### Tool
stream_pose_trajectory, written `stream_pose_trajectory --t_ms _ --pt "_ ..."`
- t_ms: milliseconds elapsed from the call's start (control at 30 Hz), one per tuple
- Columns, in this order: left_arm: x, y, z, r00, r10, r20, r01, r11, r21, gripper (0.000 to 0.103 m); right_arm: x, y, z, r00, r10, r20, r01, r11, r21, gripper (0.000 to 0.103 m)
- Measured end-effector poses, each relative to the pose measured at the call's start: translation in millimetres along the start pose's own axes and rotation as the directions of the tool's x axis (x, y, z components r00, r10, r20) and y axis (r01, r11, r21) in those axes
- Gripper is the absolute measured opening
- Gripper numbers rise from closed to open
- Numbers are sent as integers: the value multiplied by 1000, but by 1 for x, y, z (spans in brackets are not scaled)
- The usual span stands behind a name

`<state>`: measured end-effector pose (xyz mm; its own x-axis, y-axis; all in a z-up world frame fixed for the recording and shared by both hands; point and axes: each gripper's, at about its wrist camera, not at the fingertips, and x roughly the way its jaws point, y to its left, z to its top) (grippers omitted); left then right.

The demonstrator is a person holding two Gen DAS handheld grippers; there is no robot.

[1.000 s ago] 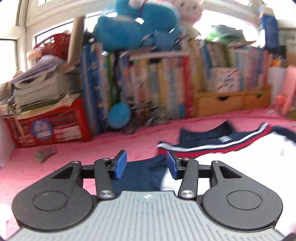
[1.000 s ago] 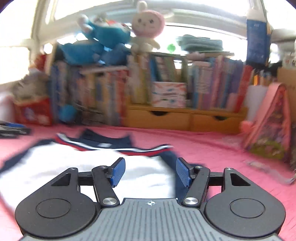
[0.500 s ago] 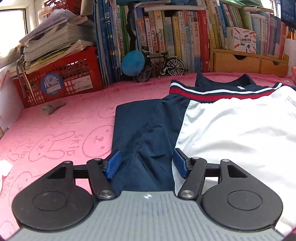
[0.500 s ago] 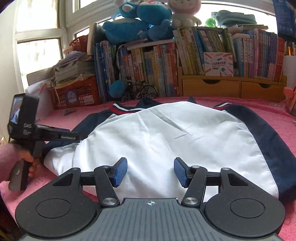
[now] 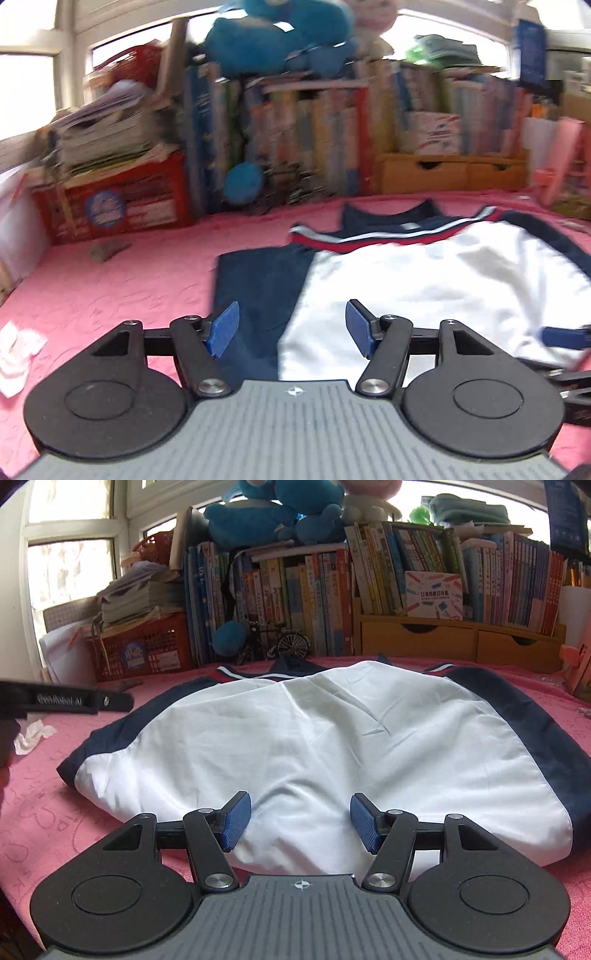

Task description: Fold clothes

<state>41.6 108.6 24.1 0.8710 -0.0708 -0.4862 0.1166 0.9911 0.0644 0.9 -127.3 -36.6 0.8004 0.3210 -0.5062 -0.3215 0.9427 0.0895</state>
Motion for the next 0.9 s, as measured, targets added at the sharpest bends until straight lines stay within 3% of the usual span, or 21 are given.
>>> stream_pose_trajectory --t_ms 67,167,267,367,567,700,900 --pt "2 -28 10 988 -152 -25 153 987 46 66 -1 7 -3 1000 -14 11 14 999 -34 58" --pt "24 -68 15 948 -299 -108 309 946 95 67 -1 8 -4 1000 -14 16 15 999 -31 58" --pt "63 -100 15 949 -262 -175 293 937 190 62 -2 3 -4 1000 3 23 -3 1000 -1 58" --pt "105 -111 17 949 -218 -227 265 943 202 61 0 -2 -4 1000 10 13 -11 1000 27 60" --pt "175 -115 50 967 -68 -247 118 974 195 63 4 -7 -3 1000 24 0 -23 998 62 62" --pt "194 -110 55 973 -44 -228 85 981 173 68 5 -5 -3 1000 22 -6 -22 998 53 62" --pt "191 -105 52 980 -69 -186 98 984 151 71 7 -4 -2 1000 19 -17 -18 999 52 62"
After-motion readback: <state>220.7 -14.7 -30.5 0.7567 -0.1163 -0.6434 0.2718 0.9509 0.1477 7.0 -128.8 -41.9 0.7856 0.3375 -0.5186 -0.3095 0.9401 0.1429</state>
